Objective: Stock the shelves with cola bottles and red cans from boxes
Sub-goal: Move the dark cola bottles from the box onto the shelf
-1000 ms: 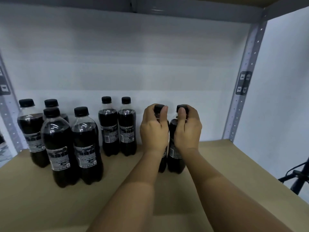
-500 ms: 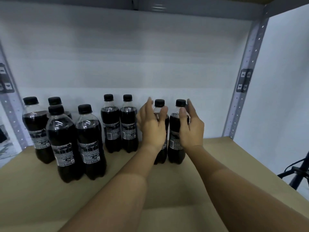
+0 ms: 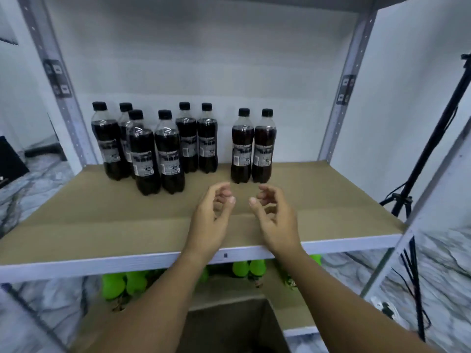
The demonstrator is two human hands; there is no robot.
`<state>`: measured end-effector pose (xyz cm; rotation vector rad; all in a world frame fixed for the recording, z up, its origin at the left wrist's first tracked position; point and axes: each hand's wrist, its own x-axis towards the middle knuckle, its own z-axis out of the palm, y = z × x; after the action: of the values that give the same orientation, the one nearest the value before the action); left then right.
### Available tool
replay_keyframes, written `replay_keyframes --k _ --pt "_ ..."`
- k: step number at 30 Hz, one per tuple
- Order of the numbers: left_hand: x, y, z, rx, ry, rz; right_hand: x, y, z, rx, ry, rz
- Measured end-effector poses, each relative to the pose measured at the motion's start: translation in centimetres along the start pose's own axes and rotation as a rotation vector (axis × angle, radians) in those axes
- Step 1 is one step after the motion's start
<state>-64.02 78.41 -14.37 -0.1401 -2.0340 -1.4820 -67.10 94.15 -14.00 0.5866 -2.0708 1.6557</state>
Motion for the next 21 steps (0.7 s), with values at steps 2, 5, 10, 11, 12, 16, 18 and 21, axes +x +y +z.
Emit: replay_keyframes --k 2,5,10,11,12,16,18,21 --pt "-4.0 0.5 -1.8 0.053 0.008 0.017 -3.6 -0.8 0.3 0.023 0.023 -0.020" --pt "-9.8 -0.1 -4.2 0.070 0.008 -0.020 -9.2 -0.9 1.2 0.052 -0.025 -0.013" --pt "-18.5 -3.6 -8.3 0.165 -0.073 -0.216 -17.9 1.9 2.6 -0.005 -0.192 0.130" --pt "-20.0 -4.5 -9.0 0.179 -0.109 -0.274 -19.5 2.7 2.8 -0.024 -0.226 0.158" --pt "-21.4 -5.5 -9.7 0.202 -0.155 -0.324 -20.9 3.5 2.9 -0.052 -0.267 0.183" --pt "-26.1 -9.1 -10.5 0.279 -0.382 -0.474 -25.8 6.3 2.9 -0.171 -0.470 0.300" --pt "-27.8 -10.4 -9.9 0.288 -0.519 -0.556 -27.6 7.4 2.6 -0.249 -0.588 0.353" --pt "-29.7 -11.9 -8.9 0.327 -0.642 -0.648 -29.2 8.4 2.4 -0.327 -0.681 0.406"
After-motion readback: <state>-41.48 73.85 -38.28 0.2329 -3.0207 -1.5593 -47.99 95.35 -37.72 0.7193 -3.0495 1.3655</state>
